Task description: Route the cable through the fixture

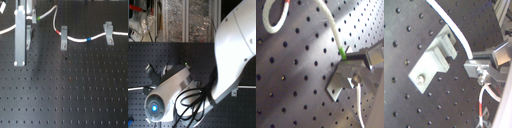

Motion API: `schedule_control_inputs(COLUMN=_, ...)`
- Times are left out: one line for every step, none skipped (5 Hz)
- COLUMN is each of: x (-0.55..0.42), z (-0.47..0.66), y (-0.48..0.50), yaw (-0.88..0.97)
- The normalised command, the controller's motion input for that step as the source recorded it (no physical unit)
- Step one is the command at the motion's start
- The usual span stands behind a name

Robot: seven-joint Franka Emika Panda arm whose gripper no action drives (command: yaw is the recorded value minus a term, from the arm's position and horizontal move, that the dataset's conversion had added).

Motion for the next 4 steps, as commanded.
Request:
schedule_control_inputs(x=-0.453, z=0.3, y=0.29, yaw=0.03)
schedule_control_inputs(x=-0.454, z=0.19, y=0.299, yaw=0.03)
schedule_control_inputs(x=-0.395, z=0.06, y=0.288, yaw=0.0)
schedule_control_inputs(x=-0.29, z=0.18, y=0.28, yaw=0.0)
